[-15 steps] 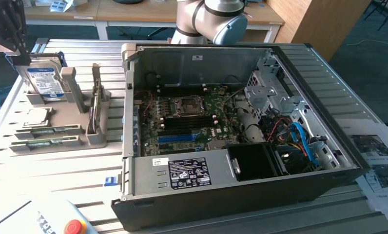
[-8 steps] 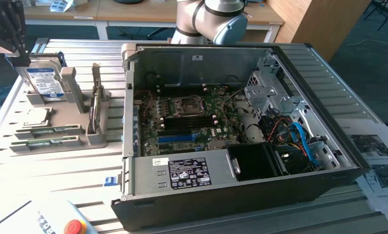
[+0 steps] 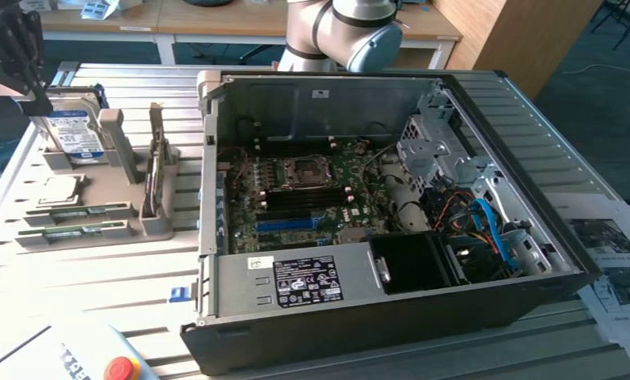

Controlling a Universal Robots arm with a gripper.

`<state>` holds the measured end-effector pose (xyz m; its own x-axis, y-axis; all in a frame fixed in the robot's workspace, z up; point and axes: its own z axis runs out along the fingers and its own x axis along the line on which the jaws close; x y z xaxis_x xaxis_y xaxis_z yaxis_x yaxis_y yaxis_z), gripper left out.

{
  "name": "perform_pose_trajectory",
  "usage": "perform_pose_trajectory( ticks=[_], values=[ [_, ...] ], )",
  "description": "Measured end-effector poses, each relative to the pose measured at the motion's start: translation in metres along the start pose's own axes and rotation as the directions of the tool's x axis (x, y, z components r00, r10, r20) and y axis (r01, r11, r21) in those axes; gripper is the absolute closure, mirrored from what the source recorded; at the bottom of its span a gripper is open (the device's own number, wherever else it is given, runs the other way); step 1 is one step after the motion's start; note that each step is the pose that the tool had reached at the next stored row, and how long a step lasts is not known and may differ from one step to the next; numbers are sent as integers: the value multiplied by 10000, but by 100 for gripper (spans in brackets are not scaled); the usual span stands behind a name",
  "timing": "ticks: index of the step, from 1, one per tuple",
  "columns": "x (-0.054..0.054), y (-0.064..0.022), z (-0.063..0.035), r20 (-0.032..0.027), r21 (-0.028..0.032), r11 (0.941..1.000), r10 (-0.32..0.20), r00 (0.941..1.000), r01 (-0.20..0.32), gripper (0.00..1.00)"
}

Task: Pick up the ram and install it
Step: 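Pick up the ram and move it above insertion slot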

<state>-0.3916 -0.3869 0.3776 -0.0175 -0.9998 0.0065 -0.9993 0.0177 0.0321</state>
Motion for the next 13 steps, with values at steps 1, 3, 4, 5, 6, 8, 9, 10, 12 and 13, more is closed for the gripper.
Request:
perform_pose_trajectory(
  ticks=[1, 3, 4, 5, 6, 8, 9, 10, 12, 13],
  values=[
    [0, 0, 0, -1, -2, 10000, 0, 10000, 0, 90],
    [1, -1, 0, -3, -2, 10000, -1, 10000, 1, 90],
    [1, -1, 0, -3, -2, 10000, -2, 10000, 2, 90],
    [1, -1, 1, -2, -1, 10000, -2, 10000, 2, 90],
    [1, -1, 1, -2, 0, 10000, -2, 10000, 2, 90],
    [1, -1, 1, -2, 0, 10000, -2, 10000, 2, 90],
    [1, -1, 1, -2, 0, 10000, -2, 10000, 2, 90],
    [1, -1, 1, -2, 0, 10000, -2, 10000, 2, 90],
    [1, -1, 1, -2, 0, 10000, -2, 10000, 2, 90],
    [1, -1, 1, -2, 0, 10000, -2, 10000, 2, 89]
  ],
)
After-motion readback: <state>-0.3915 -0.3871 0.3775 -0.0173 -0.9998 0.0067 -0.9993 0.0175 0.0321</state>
